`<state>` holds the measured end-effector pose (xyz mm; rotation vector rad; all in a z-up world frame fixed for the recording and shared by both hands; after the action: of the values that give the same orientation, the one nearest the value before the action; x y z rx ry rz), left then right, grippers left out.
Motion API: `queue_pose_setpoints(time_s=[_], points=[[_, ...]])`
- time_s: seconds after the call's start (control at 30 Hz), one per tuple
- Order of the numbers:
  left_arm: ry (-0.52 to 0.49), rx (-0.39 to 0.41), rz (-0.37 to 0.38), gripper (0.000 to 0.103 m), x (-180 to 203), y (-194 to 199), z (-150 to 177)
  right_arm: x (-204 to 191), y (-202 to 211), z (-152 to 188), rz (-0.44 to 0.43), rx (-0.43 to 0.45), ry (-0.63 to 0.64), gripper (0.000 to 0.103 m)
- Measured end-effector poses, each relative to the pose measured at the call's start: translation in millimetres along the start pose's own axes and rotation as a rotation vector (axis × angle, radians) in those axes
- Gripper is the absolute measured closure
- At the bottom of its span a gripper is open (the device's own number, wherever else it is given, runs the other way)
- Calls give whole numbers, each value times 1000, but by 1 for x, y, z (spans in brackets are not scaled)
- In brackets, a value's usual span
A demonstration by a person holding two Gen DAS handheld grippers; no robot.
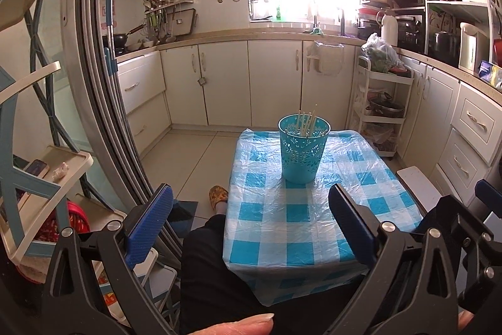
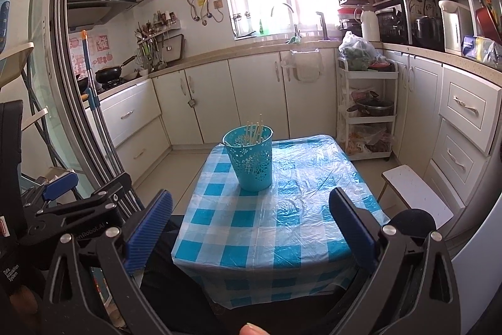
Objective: Organize utensils
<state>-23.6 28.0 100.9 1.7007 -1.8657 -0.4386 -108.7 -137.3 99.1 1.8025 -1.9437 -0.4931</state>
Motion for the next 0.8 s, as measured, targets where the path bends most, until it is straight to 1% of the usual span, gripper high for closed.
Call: queue_pose_setpoints(time_s=[0.8], points=[[6, -15, 8, 8, 2, 1, 1, -2, 0, 0, -6, 2, 1, 7]])
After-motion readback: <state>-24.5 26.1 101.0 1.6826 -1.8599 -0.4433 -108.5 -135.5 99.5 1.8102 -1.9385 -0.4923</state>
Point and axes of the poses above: each gripper's, at about its wrist camera, not at the fingertips, and y roughly against the way its jaws point, x to its right, z to its underside, the point moved 4 cm from there along -y, roughly the way its jaws point, and after that the axes turned 15 degrees about y, right-handed, at the moved point
